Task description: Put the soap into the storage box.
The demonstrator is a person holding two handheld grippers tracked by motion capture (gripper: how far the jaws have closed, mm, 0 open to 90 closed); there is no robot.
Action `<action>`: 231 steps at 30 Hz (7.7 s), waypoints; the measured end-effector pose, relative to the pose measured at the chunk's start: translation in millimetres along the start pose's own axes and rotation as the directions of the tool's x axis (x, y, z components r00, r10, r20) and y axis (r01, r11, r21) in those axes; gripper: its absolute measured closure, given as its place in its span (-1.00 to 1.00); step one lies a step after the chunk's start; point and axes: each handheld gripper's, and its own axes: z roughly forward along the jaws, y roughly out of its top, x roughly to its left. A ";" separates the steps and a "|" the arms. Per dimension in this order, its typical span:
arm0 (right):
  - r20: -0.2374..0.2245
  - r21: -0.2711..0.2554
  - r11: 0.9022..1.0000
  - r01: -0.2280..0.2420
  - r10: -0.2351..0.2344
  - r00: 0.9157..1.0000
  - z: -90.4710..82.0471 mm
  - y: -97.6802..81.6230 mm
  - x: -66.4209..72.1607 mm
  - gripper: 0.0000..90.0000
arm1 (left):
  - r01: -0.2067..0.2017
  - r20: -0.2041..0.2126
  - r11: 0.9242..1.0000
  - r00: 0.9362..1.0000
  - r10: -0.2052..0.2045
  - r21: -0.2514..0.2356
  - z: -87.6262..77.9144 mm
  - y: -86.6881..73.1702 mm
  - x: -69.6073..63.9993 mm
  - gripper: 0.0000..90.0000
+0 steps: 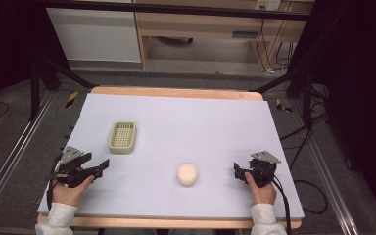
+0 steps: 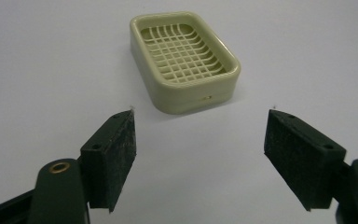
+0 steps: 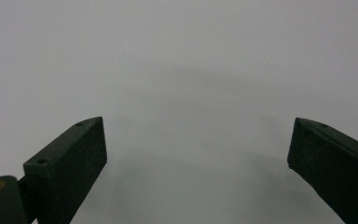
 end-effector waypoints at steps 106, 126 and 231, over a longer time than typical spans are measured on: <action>-0.009 0.005 1.000 -0.011 0.011 1.000 0.8 -0.2 -1.5 -0.89 | -0.282 0.291 0.959 0.920 0.261 0.032 62.2 69.6 -161.2 -0.58; -0.011 0.005 1.000 -0.011 0.011 1.000 0.6 -0.2 -1.4 -0.89 | -0.318 0.319 0.946 0.904 0.284 0.058 75.2 62.0 -181.7 -0.60; -0.017 0.004 1.000 -0.012 0.012 1.000 0.5 -0.3 -2.3 -0.89 | -0.413 0.354 0.886 0.877 0.325 0.211 129.3 33.8 -222.7 -0.47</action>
